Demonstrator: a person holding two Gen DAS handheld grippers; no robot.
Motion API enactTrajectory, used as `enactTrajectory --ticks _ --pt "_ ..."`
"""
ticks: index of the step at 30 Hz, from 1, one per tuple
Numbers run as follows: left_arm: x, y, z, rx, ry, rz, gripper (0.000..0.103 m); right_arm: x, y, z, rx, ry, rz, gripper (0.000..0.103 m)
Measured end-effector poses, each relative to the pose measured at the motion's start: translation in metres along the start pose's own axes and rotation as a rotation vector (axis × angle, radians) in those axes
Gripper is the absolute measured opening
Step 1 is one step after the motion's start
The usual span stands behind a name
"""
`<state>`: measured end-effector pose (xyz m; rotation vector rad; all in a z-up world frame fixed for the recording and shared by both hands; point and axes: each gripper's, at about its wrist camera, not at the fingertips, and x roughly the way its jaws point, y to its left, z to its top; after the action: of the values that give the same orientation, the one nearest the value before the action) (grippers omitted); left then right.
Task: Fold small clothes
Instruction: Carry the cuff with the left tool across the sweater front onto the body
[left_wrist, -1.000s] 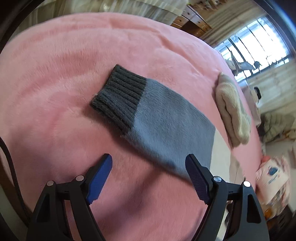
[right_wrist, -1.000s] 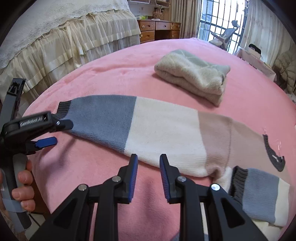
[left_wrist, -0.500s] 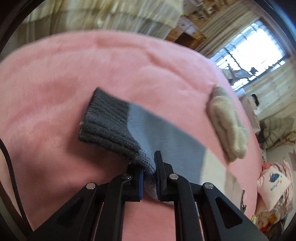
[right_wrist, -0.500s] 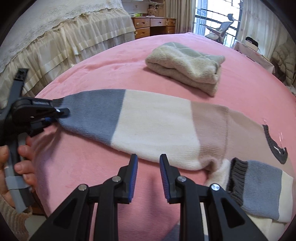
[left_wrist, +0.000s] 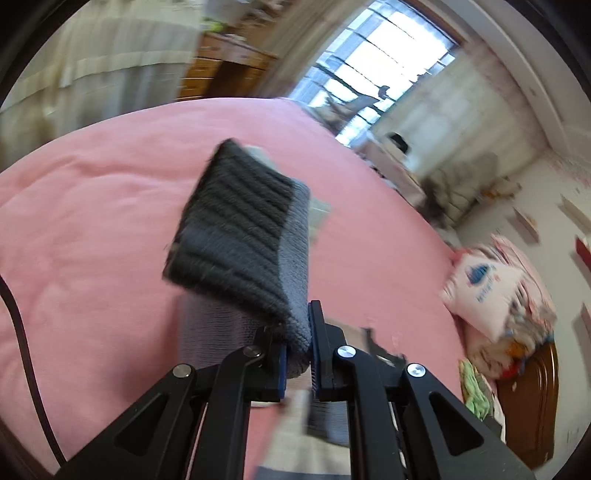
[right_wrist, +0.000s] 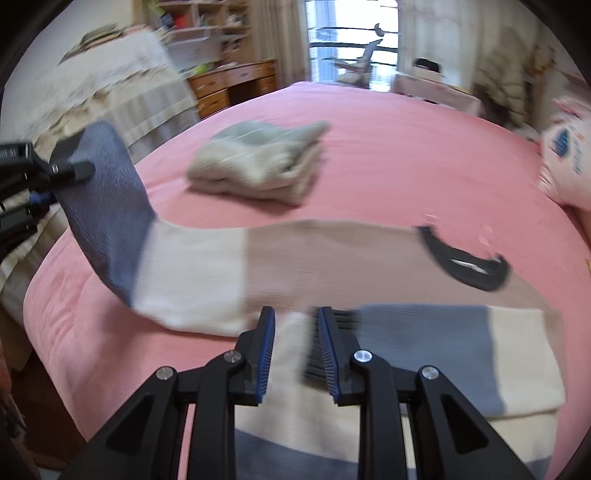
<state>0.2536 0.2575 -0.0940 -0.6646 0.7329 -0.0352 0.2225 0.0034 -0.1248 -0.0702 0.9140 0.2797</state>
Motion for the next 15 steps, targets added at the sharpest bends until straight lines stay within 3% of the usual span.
enactTrajectory --ticks 7,15 --pt "0.049 -0.117 -0.044 0.142 0.098 -0.071 0.008 -0.033 -0.102 -0.029 0.121 -0.016 -0.112 0.024" --pt "0.125 -0.215 -0.139 0.275 0.281 -0.099 0.008 -0.051 -0.202 -0.071 0.267 0.006 -0.192 0.024"
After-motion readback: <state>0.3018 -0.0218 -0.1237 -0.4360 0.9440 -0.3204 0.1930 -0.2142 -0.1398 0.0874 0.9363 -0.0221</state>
